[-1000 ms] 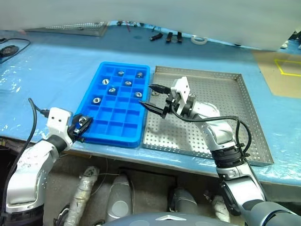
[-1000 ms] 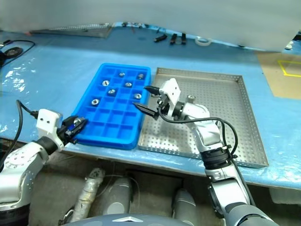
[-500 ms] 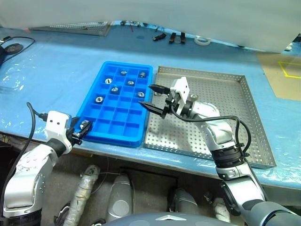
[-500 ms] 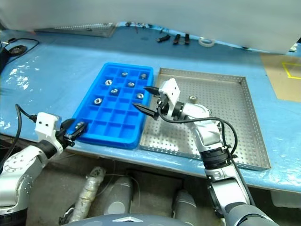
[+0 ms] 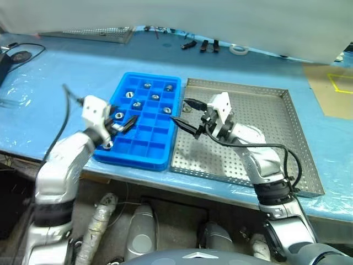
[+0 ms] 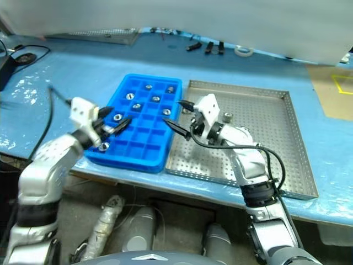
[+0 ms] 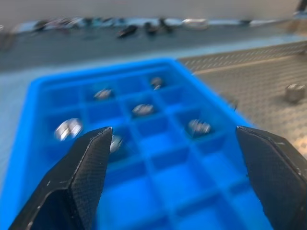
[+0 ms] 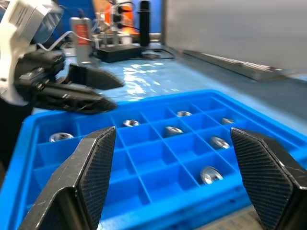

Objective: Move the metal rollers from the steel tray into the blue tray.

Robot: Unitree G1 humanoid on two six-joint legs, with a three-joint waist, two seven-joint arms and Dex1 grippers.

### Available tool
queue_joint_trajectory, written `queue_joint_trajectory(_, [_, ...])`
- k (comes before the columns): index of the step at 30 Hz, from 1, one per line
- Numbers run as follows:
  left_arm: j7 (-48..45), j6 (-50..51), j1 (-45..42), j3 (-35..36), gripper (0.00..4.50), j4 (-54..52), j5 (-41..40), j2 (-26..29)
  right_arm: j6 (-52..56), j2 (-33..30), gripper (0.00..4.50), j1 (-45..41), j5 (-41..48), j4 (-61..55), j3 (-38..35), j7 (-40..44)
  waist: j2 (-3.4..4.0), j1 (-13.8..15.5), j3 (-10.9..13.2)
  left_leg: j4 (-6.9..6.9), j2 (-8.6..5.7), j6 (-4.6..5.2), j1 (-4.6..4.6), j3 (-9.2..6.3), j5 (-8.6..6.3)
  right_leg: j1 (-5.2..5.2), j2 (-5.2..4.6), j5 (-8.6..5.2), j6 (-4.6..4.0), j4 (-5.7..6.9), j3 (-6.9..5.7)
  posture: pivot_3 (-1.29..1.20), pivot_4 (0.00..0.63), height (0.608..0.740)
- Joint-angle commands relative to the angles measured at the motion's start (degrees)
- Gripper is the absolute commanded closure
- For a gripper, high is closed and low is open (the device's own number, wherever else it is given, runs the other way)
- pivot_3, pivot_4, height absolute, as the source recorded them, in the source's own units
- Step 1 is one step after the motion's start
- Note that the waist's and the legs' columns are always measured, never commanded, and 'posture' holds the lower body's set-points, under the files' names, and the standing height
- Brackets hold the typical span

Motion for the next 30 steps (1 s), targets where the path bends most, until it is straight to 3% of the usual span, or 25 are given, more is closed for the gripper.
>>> queue_joint_trajectory(1, [-2.96, -8.68, -10.80, -5.94, 0.19, 16.50, 5.88, -1.74, 0.93, -1.61, 0.48, 4.00, -0.42, -7.19, -3.67, -3.98, 0.02, -1.56, -0.01, 0.06, -0.06, -0.09, 0.05, 0.00, 0.08, 0.01, 0.01, 0.05, 0.06, 0.01, 0.03, 0.00, 0.150, 0.740])
queue_joint_trajectory(6, [-8.33, -20.77, -29.37, -14.93, 0.19, 46.64, 16.52, -3.56, 3.47, -1.91, 0.48, 10.30, -1.19, -14.85, -6.04, -9.89, 0.00, -4.89, -0.01, 0.11, -0.12, -0.16, -0.04, 0.01, 0.22, -0.02, -0.01, 0.24, 0.36, -0.06, 0.09, -0.13, 0.150, 0.740])
queue_joint_trajectory(9, [-12.31, -21.25, -41.17, -19.31, 0.19, 63.78, 22.23, -4.97, 4.82, -1.28, 0.48, 14.19, -1.62, -19.31, -6.50, -13.23, 0.00, -6.50, -0.01, 0.08, -0.10, -0.13, -0.09, 0.01, 0.20, -0.07, 0.04, 0.26, 0.37, -0.10, 0.07, -0.19, 0.150, 0.740])
queue_joint_trajectory(12, [-16.42, -23.14, -48.16, -22.30, 0.19, 73.89, 26.74, -6.07, 5.42, -0.48, 0.48, 16.62, -2.17, -21.84, -6.58, -15.95, 0.00, -7.83, -0.01, -0.01, -0.12, -0.06, -0.07, 0.03, 0.16, -0.08, 0.03, 0.27, 0.37, -0.25, 0.08, -0.25, 0.150, 0.740])
queue_joint_trajectory(21, [-20.40, -24.83, -55.42, -28.36, 0.19, 82.96, 38.95, -6.53, 2.82, 2.56, 0.48, 21.91, -4.63, -22.76, -5.54, -20.60, 0.00, -9.23, -0.01, -0.12, -0.13, 0.16, 0.00, 0.09, 0.03, 0.25, -0.06, 0.16, 0.12, -0.71, 0.01, -0.34, 0.150, 0.740])
queue_joint_trajectory(30, [-14.29, -25.10, -51.90, -25.32, 0.19, 83.69, 39.84, -9.44, -2.52, 3.62, 0.48, 28.17, -5.75, -21.36, -5.87, -20.85, 0.00, -9.47, -0.01, -0.13, -0.12, 0.46, 0.47, 0.17, -0.16, 0.71, -0.10, 0.13, 0.08, -0.81, 0.01, -0.38, 0.150, 0.740])
